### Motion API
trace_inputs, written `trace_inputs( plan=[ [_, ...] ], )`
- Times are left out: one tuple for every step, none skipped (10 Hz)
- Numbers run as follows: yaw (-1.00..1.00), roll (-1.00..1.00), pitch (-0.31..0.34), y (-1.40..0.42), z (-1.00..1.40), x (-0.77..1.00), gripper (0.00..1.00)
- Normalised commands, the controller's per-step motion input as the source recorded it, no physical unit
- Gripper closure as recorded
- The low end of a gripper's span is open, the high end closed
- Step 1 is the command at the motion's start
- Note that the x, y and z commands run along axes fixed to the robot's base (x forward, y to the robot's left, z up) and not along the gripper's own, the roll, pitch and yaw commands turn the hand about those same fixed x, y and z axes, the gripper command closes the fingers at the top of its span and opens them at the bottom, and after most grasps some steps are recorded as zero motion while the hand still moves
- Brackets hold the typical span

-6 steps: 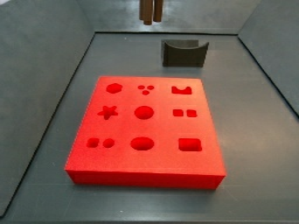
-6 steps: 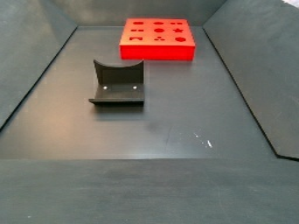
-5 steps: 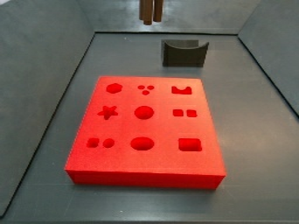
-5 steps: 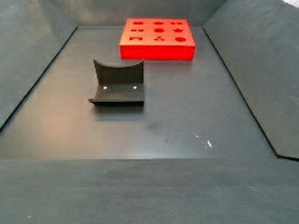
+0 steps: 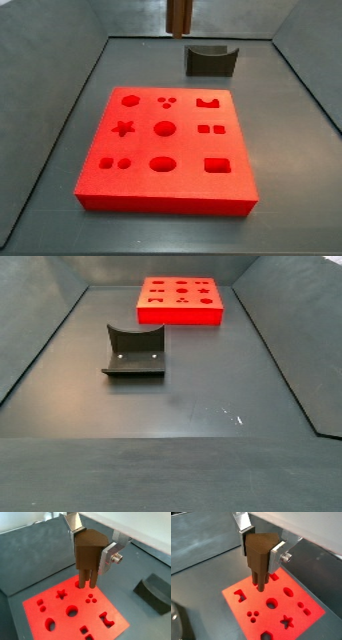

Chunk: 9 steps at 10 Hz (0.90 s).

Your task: Insert the 3 prong object.

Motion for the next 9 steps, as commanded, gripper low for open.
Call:
trace_inputs(
  plan=[
    [0.71,0.24,-0.106,0.03,-0.30,0.05,1.00],
    [0.66,0.30,-0.087,0.01,-0.22,0.12,1.00],
    [0.51,0.35,-0.041,0.10,-0.16,0.21,1.00],
    [0.18,0.23,0.003,0.43,-0.27,0.11,1.00],
    [0.01,0.21,0.023,0.41,-0.57,0.00,1.00],
    [-0.02,0.17,0.086,0.38,-0.72,-0.08,1.00],
    [-0.22,0.00,0.260,0.29,-0.63,-0.05,1.00],
    [-0.34,-0.08,0.354,0.26,-0.45,-0.04,1.00],
    [-0.37,-0.22,0.361,0.27,-0.33,0.05,1.00]
  ],
)
